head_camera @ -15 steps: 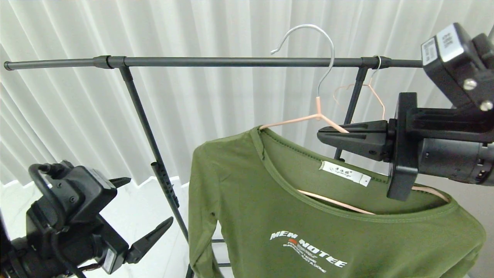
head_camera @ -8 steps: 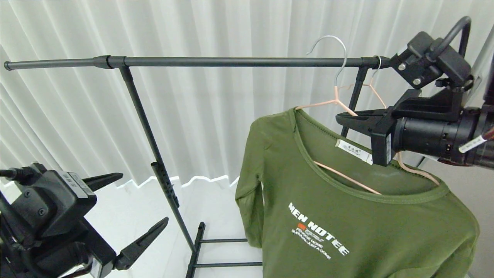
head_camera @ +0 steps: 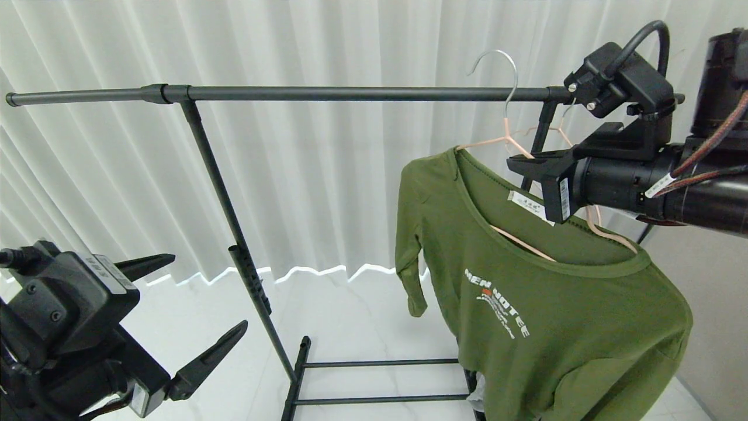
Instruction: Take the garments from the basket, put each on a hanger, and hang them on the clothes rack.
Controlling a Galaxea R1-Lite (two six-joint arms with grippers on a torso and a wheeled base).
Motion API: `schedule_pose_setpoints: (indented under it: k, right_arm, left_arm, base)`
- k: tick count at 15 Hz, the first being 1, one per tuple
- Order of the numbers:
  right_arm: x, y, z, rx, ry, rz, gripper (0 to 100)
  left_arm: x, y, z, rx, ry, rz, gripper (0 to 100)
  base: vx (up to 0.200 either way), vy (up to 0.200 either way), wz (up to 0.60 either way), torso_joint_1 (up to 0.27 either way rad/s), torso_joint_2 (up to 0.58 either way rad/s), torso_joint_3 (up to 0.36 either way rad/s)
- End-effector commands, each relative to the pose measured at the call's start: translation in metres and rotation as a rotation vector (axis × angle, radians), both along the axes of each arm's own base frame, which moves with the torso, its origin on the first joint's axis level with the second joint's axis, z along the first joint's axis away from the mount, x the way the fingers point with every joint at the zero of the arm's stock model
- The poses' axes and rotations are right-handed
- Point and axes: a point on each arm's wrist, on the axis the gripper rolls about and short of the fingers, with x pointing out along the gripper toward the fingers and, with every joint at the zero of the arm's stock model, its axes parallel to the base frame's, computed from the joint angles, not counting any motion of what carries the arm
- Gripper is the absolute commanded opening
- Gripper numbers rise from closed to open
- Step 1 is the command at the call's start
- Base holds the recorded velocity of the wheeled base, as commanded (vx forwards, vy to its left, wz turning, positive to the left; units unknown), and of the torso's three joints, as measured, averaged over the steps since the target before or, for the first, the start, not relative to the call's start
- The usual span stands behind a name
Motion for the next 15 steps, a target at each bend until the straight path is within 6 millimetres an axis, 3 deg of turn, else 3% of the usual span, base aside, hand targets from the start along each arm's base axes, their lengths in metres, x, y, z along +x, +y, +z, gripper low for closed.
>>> schedule_pose_setpoints:
  k: [1, 13, 15]
  right_arm:
    - [0.004, 0.002, -0.001, -0.003, 0.003, -0.005, 0]
    - [0.020, 0.015, -0.013, 0.010, 0.011, -0.009, 0]
    - [0.023, 0.017, -0.016, 0.004, 0.018, -0.009, 0]
  left_arm:
    - [0.000, 0.000, -0.001, 0.002, 0.002, -0.003, 100]
    - [0.001, -0.001, -0.002, 0.010, 0.007, -0.007, 100]
    - [0.000, -0.001, -0.002, 0.011, 0.008, -0.009, 100]
  base:
    - [0.200, 0.000, 0.00, 0.002, 0.00, -0.002]
    - [0.200, 0.000, 0.00, 0.003, 0.00, 0.003]
    - [0.000, 0.000, 0.00, 0.000, 0.00, 0.000]
